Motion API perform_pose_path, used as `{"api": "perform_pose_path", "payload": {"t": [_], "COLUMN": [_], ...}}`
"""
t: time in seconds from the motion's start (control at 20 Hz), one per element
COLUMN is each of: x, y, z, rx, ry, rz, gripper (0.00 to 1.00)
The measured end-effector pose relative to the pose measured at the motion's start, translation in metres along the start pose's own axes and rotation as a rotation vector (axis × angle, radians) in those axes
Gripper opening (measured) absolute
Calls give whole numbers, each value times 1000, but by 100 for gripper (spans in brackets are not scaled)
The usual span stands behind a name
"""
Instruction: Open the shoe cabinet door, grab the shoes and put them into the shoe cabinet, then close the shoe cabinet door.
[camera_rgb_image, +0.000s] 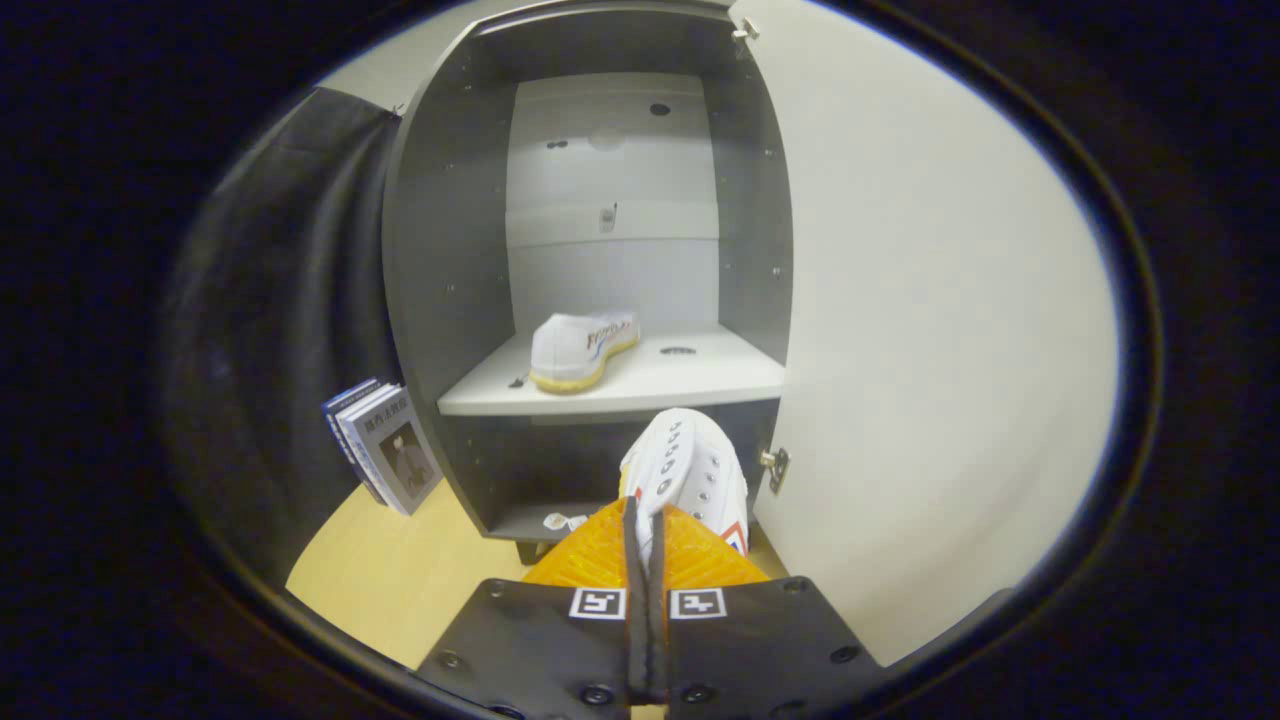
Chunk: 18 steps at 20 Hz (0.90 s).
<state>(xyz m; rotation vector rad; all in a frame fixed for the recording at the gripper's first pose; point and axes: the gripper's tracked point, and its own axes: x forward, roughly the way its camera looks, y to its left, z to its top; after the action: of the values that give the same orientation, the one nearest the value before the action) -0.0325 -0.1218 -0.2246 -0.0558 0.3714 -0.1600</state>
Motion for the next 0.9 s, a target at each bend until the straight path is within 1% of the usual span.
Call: {"api": "perform_pose_path", "payload": {"t": [0.3, 0.6, 0.9], "x": [16, 63, 119], "y": [5, 4, -1], "z": [58, 96, 119], "rx": [6, 16, 11], "ry": [-94, -141, -151], "rz": [-11, -29, -45], "gripper": [2, 2, 2]}}
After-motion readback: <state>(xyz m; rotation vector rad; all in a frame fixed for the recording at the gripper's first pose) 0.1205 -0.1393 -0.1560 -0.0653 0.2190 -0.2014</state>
